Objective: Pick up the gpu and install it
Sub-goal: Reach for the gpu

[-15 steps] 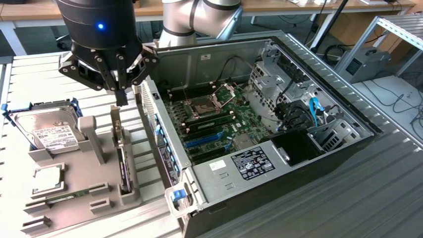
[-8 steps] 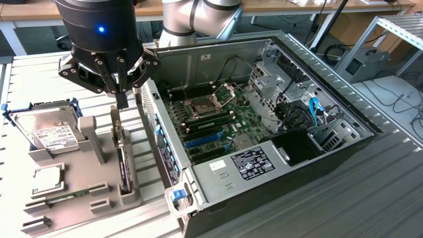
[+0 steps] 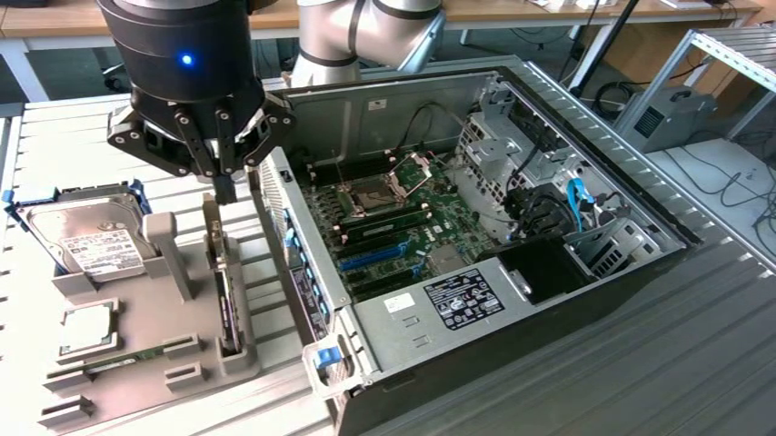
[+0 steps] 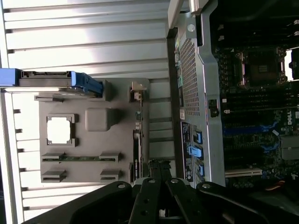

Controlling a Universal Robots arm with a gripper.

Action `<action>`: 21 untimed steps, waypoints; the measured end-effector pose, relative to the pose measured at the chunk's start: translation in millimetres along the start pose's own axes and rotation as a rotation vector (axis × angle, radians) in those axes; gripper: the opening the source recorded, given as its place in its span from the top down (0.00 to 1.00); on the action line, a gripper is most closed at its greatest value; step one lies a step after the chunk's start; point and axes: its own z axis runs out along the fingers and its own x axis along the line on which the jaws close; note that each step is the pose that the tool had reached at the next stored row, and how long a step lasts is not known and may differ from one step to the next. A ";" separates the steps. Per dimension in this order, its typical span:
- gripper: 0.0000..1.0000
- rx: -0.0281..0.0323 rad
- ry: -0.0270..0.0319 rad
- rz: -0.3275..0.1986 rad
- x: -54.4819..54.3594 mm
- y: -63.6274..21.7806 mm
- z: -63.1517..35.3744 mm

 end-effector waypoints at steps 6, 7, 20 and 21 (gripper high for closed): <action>0.89 0.0000 -0.0001 0.000 -0.1 -4.5 -0.2; 0.89 0.0000 -0.0001 0.000 -0.1 -5.2 -0.2; 0.89 0.0000 0.0000 0.000 -0.2 -14.8 -0.6; 0.89 0.0000 0.0000 0.000 -0.2 -15.6 -0.7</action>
